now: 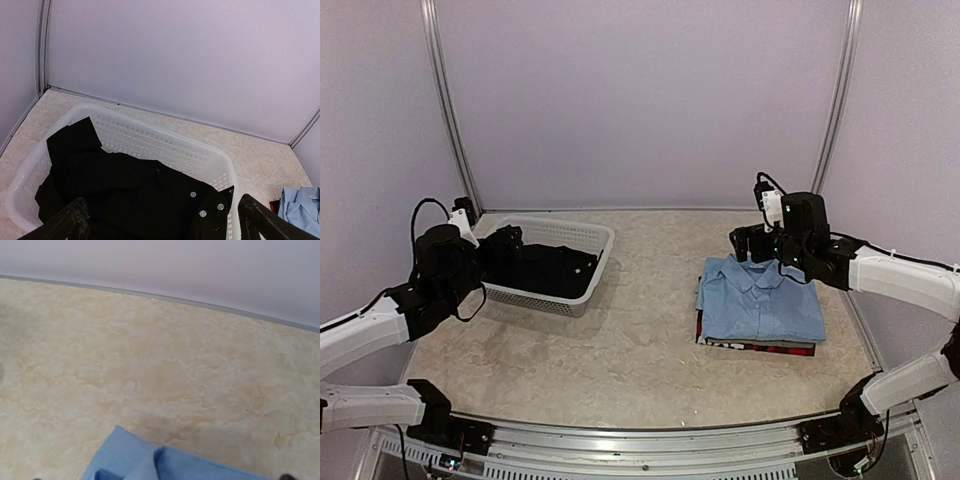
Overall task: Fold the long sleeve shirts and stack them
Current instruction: Move the bin to the corner of the board.
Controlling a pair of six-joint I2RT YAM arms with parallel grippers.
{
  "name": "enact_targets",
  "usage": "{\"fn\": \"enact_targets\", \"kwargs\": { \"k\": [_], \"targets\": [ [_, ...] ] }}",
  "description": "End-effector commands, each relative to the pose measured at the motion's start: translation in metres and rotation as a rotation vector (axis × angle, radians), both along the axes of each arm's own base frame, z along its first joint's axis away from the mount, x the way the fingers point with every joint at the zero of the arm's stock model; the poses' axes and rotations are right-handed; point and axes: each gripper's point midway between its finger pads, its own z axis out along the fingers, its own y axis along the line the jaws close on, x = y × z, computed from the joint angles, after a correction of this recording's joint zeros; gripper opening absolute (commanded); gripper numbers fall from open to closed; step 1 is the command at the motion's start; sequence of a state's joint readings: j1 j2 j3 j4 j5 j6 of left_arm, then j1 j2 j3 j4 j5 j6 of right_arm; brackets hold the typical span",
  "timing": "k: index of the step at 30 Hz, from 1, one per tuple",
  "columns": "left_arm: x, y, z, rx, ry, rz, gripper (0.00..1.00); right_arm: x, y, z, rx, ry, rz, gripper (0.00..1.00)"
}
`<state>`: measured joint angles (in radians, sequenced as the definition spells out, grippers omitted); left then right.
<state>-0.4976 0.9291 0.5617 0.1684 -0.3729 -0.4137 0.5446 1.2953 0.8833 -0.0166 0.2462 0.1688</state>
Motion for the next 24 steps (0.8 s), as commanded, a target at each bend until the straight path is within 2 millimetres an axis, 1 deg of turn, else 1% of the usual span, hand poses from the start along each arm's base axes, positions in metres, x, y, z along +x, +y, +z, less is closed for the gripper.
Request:
{"fn": "enact_targets", "kwargs": {
  "k": [1,7,16,20,24],
  "targets": [
    [-0.001,-0.003,0.007,0.004,-0.022,-0.014,0.99,-0.003,-0.001,0.002,0.025,-0.007,0.007,0.99],
    [-0.002,-0.005,0.007,0.002,-0.019,-0.021,0.99,-0.004,0.001,0.0,0.032,0.001,0.014,1.0],
    [-0.004,-0.008,0.007,-0.015,-0.006,-0.033,0.99,-0.007,0.003,0.002,0.048,0.016,0.026,1.0],
    [-0.006,-0.012,-0.001,-0.043,0.042,-0.036,0.99,-0.011,0.007,0.002,0.058,0.038,0.052,1.0],
    [-0.013,-0.026,-0.009,-0.028,0.1,-0.06,0.99,-0.014,0.012,-0.004,0.07,0.062,0.08,0.99]
  ]
}}
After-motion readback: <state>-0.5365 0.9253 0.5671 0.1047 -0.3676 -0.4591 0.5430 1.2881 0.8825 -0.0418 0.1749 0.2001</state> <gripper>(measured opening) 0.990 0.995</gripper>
